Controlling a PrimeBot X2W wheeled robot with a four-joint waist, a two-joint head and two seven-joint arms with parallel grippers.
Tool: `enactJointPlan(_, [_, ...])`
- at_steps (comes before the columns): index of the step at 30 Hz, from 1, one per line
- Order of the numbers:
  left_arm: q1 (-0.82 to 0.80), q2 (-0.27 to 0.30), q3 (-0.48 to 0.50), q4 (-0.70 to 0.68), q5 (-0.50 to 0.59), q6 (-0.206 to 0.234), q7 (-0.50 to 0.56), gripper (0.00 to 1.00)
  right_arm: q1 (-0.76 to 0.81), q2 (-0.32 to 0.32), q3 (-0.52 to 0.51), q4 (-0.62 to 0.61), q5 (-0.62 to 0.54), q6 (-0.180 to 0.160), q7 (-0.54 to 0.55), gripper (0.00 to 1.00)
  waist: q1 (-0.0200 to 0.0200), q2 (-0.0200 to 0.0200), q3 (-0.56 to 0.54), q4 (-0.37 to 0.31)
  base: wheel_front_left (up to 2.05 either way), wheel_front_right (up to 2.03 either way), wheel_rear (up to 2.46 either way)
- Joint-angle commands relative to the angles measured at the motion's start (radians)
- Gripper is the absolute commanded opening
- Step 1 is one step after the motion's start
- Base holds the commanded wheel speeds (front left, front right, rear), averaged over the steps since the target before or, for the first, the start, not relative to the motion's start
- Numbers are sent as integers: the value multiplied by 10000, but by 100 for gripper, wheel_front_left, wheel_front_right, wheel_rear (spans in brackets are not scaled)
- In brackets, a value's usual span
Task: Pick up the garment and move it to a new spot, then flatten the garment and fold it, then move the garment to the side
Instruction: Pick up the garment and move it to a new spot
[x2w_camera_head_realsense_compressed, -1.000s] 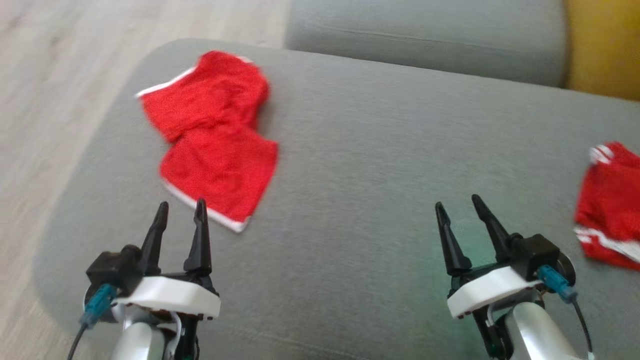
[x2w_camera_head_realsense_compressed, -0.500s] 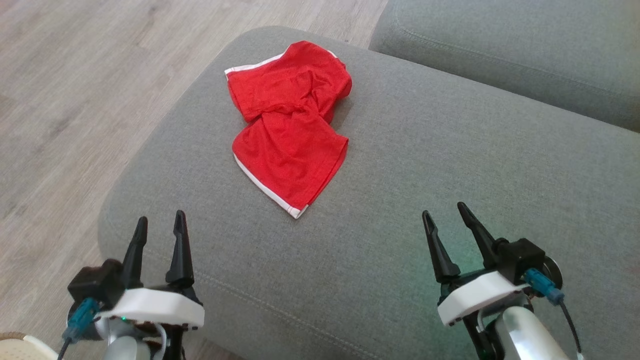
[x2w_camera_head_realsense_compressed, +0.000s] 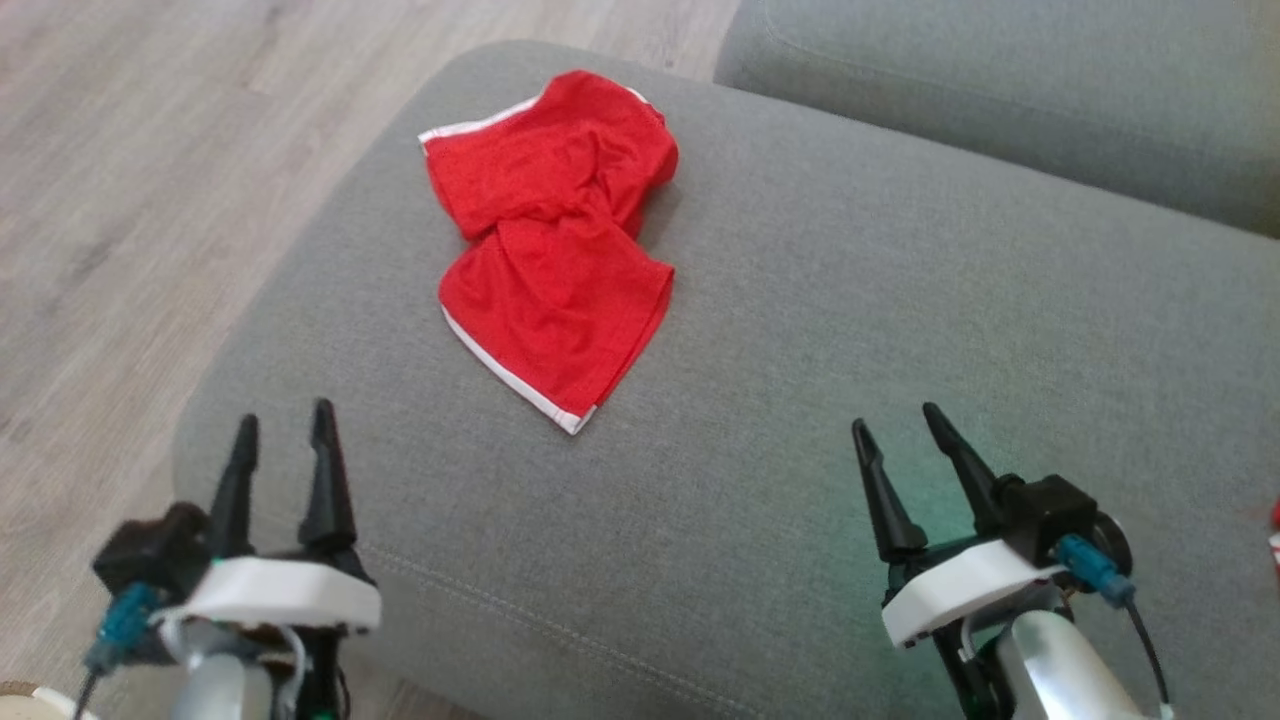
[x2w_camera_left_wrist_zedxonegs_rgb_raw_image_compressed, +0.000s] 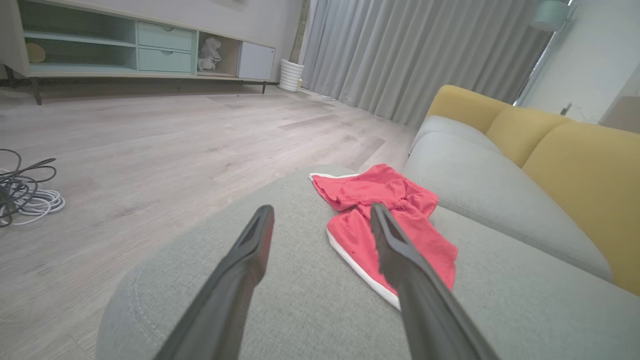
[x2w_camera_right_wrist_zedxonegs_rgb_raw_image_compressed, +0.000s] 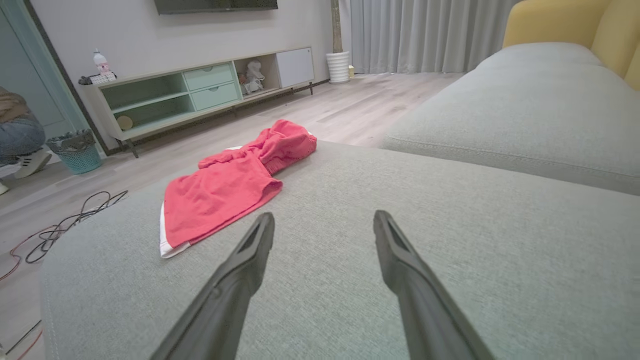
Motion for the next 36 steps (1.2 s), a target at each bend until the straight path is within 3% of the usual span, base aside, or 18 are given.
enactJointPlan(1, [-788, 83, 521, -241, 10, -140, -53, 100, -570, 3, 57, -365, -151, 19, -92, 100, 0, 0, 288, -216, 0, 0, 0])
enactJointPlan(12, [-2631, 192, 1227, 951, 443, -714, -53, 100, -1036, 3, -1142, -1400, -1101, 19, 462, 100, 0, 0, 1548, -919, 0, 0, 0])
enactJointPlan(20, [-4986, 884, 1221, 3893, 253, -868, 388, 100, -1358, 3, -2267, -3254, -1810, 19, 1296, 100, 0, 0, 2705, -1594, 0, 0, 0])
enactJointPlan(27, [-7104, 1633, 903, 6180, -130, -995, 1174, 100, -1445, 3, -2369, -4523, -2057, 19, 1905, 100, 0, 0, 3629, -2263, 0, 0, 0])
enactJointPlan(32, [-8309, 2104, 708, 7636, -310, -1012, 1741, 100, -1408, 3, -2282, -4940, -2059, 19, 2053, 100, 0, 0, 4148, -2670, 0, 0, 0])
enactJointPlan(36, [-9048, 2573, 620, 8751, -56, -486, 1945, 100, -1406, 3, -2259, -5102, -2043, 19, 2060, 100, 0, 0, 4458, -2951, 0, 0, 0])
